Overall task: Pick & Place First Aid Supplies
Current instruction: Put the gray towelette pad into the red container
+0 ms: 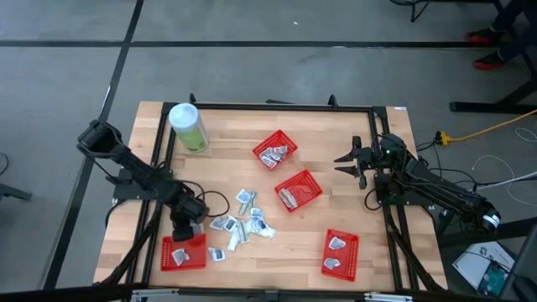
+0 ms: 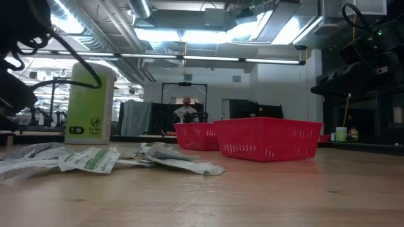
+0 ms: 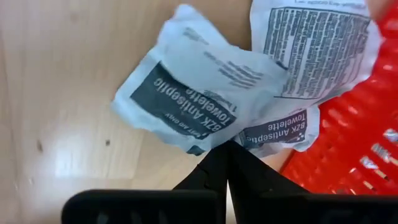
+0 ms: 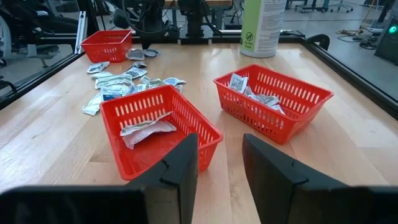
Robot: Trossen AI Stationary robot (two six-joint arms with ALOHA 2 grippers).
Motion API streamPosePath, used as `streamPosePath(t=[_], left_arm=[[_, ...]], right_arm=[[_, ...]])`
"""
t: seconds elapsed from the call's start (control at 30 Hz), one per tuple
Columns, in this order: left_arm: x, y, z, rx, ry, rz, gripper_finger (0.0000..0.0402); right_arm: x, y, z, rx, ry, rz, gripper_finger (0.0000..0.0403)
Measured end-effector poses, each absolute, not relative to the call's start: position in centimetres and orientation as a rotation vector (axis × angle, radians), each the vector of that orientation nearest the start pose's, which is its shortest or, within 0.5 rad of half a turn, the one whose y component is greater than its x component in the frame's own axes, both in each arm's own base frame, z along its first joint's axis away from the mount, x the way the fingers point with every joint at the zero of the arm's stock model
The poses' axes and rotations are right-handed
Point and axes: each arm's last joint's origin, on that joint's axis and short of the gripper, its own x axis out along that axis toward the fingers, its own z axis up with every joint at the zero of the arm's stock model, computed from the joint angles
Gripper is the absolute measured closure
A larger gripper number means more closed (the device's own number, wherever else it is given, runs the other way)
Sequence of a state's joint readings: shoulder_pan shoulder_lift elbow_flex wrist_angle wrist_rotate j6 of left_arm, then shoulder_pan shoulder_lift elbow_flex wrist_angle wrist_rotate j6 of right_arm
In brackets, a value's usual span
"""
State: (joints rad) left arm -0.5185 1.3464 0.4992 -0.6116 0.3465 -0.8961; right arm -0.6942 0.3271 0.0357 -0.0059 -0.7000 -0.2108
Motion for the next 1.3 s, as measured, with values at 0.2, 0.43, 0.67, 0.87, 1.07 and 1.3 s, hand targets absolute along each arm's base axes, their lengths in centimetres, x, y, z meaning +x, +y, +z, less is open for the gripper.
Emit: streamPosePath(t=[0.2,0.43,0.67,0.87,1.07,1.3], left_arm=[[16.4,-9.4,12.4,-0.540,1.559,-0.061,0.0399],[18.4,-8.4,12.6,-0.521,1.370,-0.110,0.0399],[20.3,-7.1,13.3,-0.520,1.196,-0.181,0.0400],[21.8,-6.0,14.3,-0.554,1.104,-0.224,0.0401],[21.9,-6.8,16.1,-0.515,1.240,-0.233,0.0399],[21.7,-8.2,17.0,-0.378,1.247,-0.181,0.0397]], right_arm=[[9.5,-5.5,14.9,-0.019,0.226,0.029,0.0276],[9.5,-5.5,14.9,-0.019,0.226,0.029,0.0276],[9.5,-5.5,14.9,-0.019,0.226,0.030,0.0276],[9.5,-5.5,14.9,-0.019,0.226,0.030,0.0276],[9.5,-5.5,14.9,-0.019,0.226,0.030,0.0276],[9.5,-5.5,14.9,-0.019,0.226,0.029,0.0276]])
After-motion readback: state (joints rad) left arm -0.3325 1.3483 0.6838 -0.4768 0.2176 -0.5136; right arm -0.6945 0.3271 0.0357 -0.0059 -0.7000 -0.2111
